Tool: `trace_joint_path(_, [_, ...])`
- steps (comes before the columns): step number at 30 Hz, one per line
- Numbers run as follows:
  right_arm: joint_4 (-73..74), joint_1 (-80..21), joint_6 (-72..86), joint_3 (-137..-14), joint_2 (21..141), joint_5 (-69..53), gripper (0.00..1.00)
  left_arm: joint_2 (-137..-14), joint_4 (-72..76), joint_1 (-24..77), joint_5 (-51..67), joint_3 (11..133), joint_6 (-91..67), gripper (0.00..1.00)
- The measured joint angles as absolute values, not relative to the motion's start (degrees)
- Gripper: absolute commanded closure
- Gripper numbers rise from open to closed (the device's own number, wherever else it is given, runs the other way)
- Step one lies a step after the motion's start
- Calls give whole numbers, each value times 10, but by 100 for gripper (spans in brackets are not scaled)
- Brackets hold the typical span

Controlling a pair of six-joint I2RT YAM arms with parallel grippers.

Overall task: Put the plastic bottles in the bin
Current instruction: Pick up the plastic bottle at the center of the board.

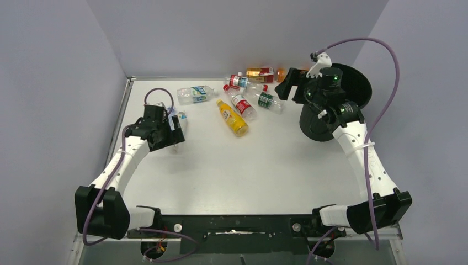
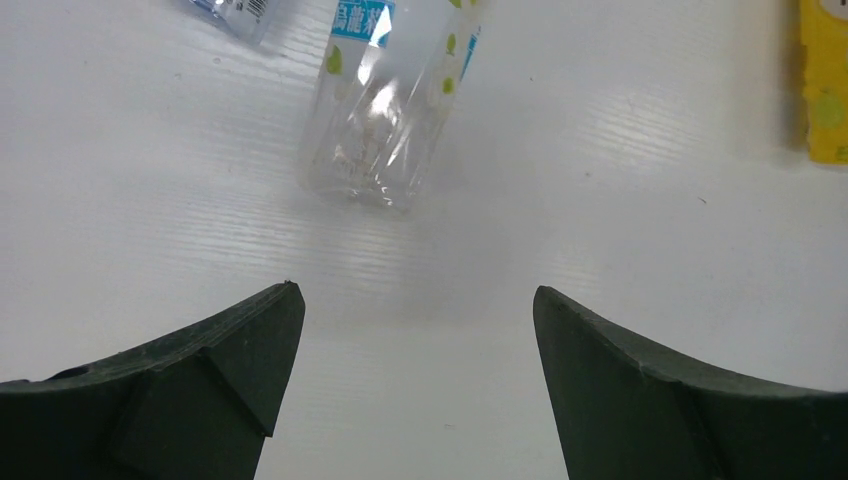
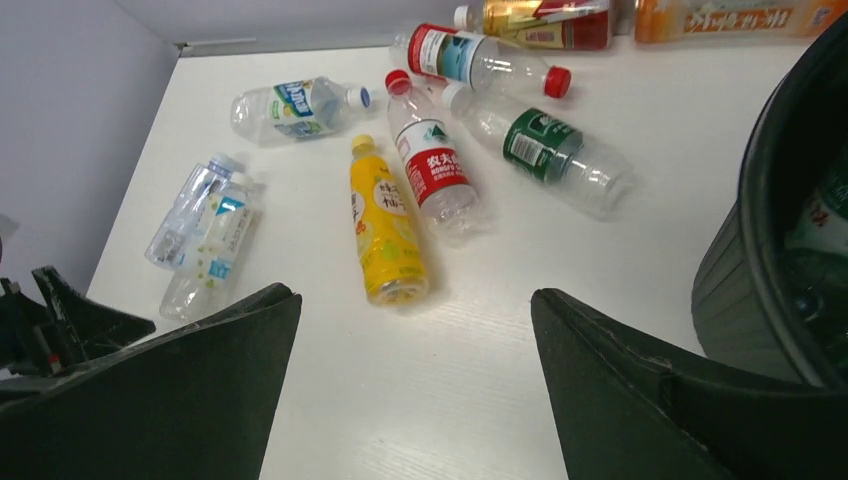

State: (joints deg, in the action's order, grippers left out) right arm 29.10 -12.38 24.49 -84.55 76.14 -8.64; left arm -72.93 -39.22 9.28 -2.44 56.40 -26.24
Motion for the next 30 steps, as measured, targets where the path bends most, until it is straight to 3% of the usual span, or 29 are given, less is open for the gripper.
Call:
trace_joint_path(15, [297,-173,269,-713,703,-86,9,-841,-321,98,-154,568,-222,15])
trace_joint_path(30, [296,-177,274,-671,678,-86,9,-945,-278,124,-166,592,-218,30])
